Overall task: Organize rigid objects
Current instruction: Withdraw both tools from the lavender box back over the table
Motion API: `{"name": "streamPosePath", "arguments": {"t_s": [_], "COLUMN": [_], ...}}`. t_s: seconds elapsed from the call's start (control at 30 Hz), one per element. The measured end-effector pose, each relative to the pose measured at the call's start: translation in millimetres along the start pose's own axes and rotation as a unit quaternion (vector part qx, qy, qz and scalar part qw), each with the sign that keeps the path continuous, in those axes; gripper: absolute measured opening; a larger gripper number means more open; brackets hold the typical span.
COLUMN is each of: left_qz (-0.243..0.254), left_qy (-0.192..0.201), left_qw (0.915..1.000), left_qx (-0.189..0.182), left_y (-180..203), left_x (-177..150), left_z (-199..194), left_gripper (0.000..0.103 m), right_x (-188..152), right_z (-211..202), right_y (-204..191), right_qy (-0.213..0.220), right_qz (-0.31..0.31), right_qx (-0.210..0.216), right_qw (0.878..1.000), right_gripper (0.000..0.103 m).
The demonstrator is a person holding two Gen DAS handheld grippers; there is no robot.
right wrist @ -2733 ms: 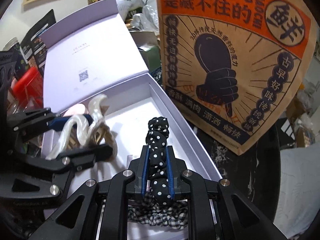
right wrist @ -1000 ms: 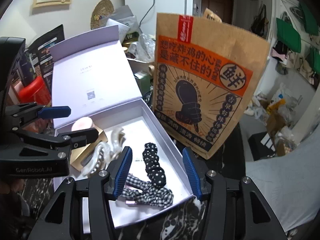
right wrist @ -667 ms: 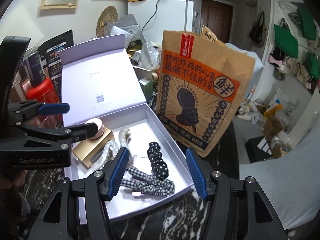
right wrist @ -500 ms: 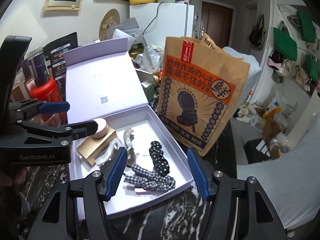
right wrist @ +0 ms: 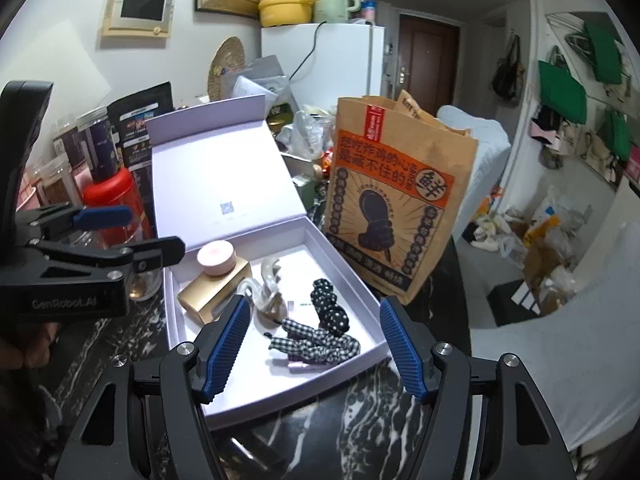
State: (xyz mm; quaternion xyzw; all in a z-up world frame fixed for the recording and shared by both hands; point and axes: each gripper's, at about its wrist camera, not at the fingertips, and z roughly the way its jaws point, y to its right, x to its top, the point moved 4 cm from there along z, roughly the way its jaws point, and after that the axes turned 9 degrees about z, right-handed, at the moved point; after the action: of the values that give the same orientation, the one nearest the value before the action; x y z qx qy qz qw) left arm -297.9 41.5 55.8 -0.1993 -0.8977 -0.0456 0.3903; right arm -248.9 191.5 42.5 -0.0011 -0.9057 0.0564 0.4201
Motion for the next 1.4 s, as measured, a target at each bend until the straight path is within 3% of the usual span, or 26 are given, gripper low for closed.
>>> {"name": "streamPosePath", "arguments": {"t_s": [0.73,1.4], "left_qz": [-0.007,-0.001], "left_qy": [-0.013,-0.01], "left_qw": [0.9998,0.9995], "left_qx": [-0.014,-0.03], "left_y": [15,32], "left_x": [-66,-124], "left_z": [-41,-60], "left_gripper": [0.083,0.083], "right_x": [-62,-142], "right_z": [-56,-70], "right_y": [-3,4], "right_qy": [-0.003,-0.044], "right_qz": [0.022,0.044], "right_qx": [0.006,0.016], "right_qw": [1.0,0.998], "right_gripper": [0.068,0.068]}}
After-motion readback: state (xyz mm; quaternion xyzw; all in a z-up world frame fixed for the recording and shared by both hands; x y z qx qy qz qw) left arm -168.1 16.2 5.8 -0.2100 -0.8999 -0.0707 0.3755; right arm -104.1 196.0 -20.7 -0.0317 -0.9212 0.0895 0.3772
